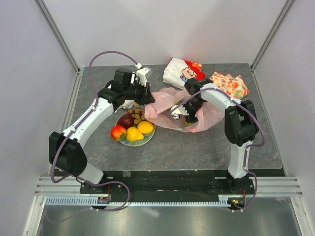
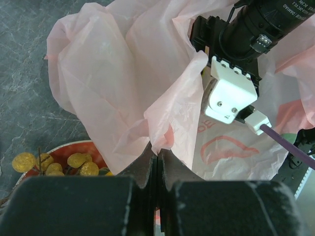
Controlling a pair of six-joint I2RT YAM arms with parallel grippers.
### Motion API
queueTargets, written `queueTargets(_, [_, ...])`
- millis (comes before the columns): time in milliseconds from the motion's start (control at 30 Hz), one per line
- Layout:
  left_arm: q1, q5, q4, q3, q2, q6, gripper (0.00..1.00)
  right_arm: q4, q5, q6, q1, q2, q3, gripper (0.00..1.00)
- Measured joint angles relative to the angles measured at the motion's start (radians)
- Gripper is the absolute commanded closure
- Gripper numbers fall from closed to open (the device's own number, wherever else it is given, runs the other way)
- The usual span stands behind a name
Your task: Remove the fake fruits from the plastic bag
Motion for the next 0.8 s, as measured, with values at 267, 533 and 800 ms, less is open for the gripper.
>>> queueTargets(267, [0.000, -0.002, 0.002, 0.013, 0.011, 0.000, 0.98, 0.001, -0.015, 0.026, 0.008, 0.022, 0.068, 0.73])
queueTargets(533, [0.000, 0.001, 0.026, 0.016, 0.015, -0.010, 0.98, 0.005, -0.053, 0.265, -0.010, -0.018, 0.185, 0.80])
queueTargets(800, [0.000, 0.011, 0.054, 0.020, 0.015, -0.031, 0.88, 0.010, -0.108, 0.482, -0.006, -0.186, 0.204, 0.57])
